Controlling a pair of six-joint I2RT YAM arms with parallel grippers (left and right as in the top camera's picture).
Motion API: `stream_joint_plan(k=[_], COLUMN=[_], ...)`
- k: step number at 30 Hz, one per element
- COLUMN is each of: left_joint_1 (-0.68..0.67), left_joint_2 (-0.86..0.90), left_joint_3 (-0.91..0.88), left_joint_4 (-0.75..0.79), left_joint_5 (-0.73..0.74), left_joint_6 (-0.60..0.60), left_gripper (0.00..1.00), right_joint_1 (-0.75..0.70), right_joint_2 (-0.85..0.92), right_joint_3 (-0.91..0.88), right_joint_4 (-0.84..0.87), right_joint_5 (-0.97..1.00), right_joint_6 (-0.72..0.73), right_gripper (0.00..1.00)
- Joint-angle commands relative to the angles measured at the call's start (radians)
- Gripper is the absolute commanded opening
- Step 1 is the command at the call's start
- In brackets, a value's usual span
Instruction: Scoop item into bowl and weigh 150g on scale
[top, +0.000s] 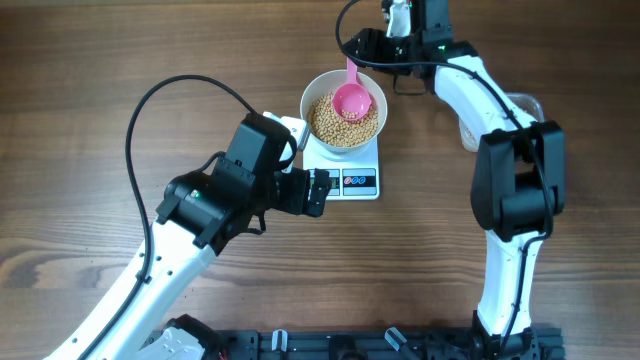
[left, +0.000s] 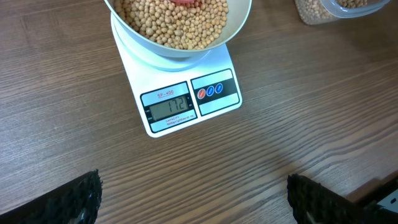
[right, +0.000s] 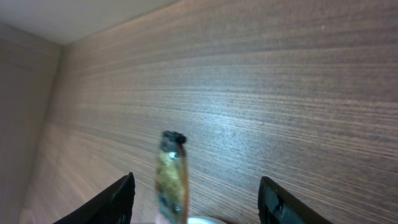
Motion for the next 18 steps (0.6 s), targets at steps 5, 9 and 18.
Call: stream_joint_plan(k=[5, 9, 18], left_joint_1=[-0.005, -0.005, -0.005], left_joint_2=[-0.001, -0.001, -0.001], left_joint_3=[-0.002, -0.002, -0.002], left_joint_4=[0.003, 0.003, 0.003], left_joint_5=[-0.009, -0.009, -0.009], left_joint_6=[0.02, 0.02, 0.02], left_gripper=[1.0, 1.0, 1.0], right_joint_1=[0.007, 0.009, 0.009], right_joint_2=[0.026, 0.026, 0.026], right_joint_3=[0.008, 0.008, 0.008], right_joint_4=[0.018, 0.054, 0.066], right_joint_5=[-0.04, -0.062, -0.061], right_joint_6=[0.007, 0.016, 0.02], right_gripper=[0.63, 0.57, 0.51])
